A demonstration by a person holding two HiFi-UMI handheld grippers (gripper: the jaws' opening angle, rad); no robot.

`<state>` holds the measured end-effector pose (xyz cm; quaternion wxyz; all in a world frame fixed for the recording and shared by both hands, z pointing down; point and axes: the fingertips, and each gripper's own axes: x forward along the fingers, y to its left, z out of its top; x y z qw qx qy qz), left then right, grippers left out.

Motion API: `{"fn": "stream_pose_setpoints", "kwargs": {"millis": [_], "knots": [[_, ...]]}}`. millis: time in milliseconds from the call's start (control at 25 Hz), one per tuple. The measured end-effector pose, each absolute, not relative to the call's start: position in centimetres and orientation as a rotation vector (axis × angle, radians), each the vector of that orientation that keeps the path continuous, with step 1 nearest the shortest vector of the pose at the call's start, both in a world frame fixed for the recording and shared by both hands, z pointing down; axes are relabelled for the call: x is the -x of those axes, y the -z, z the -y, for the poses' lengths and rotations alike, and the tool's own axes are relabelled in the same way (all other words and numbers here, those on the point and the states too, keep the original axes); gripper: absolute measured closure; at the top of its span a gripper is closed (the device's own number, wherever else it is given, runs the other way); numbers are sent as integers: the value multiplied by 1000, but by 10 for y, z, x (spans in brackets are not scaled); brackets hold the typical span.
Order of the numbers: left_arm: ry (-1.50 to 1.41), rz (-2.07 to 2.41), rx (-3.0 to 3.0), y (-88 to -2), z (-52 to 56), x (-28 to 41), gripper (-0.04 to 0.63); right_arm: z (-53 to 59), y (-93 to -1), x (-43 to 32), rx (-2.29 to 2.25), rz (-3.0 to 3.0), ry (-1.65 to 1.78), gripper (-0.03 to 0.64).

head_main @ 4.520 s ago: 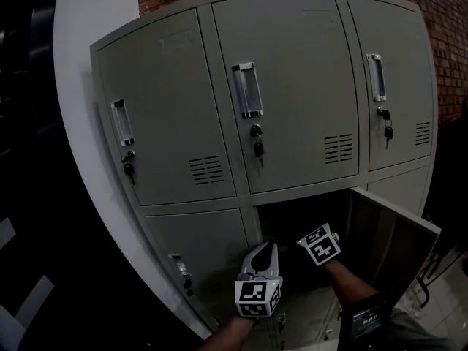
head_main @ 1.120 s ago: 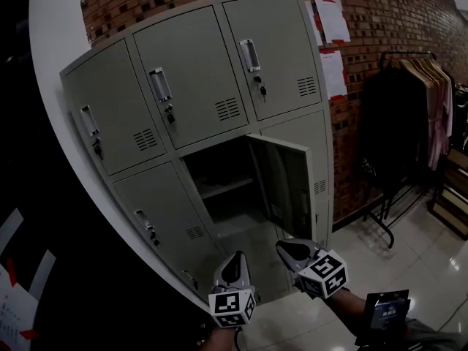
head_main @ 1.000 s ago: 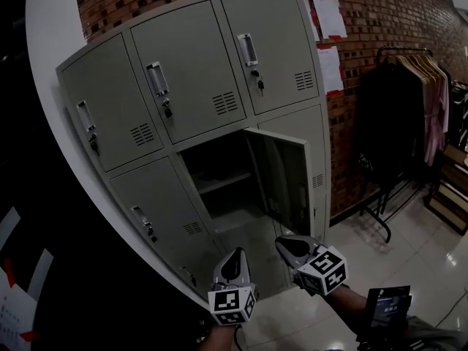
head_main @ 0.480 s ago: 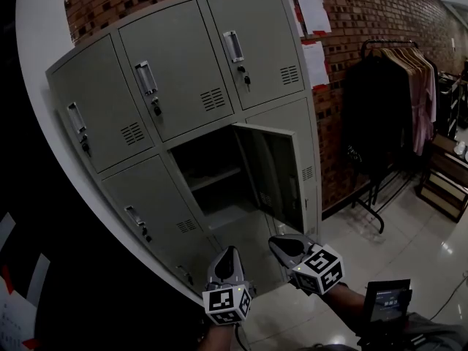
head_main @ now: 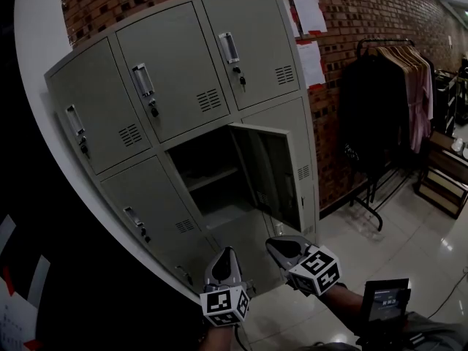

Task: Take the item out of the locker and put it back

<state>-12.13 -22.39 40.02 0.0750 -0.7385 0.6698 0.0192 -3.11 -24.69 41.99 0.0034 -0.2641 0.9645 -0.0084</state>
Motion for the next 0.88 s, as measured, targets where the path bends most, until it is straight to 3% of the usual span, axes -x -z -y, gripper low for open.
{"fn": "stream_pose_setpoints", "kwargs": {"millis": [880], "knots": [[-76,-2024,2218,-403,229,125,600,250,-411,39,799,-3031,-6,627]]}}
